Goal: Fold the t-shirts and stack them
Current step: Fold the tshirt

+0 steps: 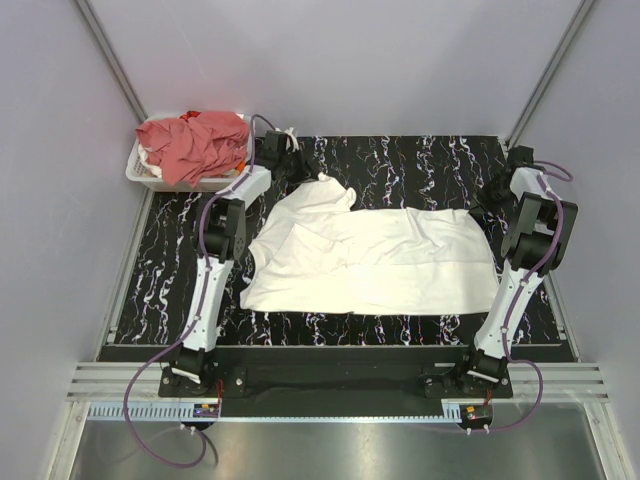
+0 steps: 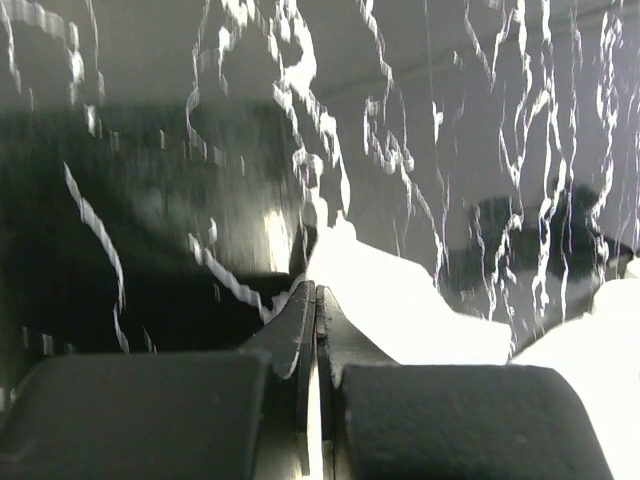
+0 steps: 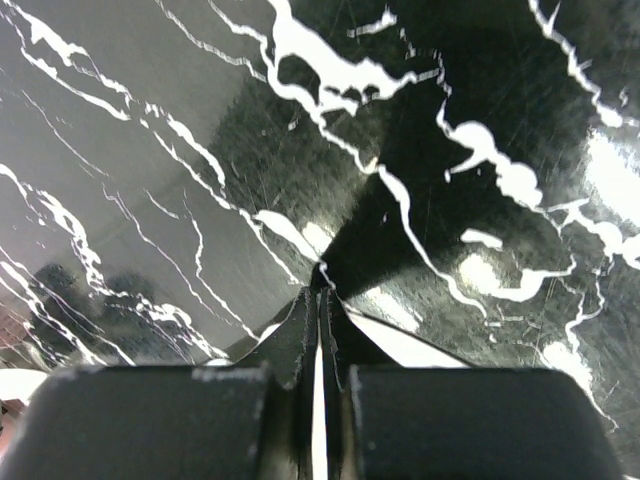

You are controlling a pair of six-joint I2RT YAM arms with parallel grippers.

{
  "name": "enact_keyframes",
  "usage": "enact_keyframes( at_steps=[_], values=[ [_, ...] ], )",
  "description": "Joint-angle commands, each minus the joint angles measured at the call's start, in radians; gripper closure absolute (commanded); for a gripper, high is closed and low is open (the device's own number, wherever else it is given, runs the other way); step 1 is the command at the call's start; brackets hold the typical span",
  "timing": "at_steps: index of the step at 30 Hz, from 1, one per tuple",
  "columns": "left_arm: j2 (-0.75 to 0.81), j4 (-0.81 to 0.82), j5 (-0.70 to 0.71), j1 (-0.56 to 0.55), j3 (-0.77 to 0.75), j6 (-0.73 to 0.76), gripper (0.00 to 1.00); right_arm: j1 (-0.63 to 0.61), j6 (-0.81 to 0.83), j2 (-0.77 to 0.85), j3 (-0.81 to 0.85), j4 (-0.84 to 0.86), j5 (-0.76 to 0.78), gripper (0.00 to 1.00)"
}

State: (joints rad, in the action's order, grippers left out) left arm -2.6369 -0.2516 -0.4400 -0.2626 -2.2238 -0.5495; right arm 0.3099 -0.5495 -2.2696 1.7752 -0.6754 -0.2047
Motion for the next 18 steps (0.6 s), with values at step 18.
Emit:
enact_keyframes(
  at_steps=[18],
  values=[
    [0.561,0.011,-0.048,-0.004,0.376,0.059,1.00,-0.011,0.054,0.369,-0.183,-0.007,-0.130,1.00]
  ],
)
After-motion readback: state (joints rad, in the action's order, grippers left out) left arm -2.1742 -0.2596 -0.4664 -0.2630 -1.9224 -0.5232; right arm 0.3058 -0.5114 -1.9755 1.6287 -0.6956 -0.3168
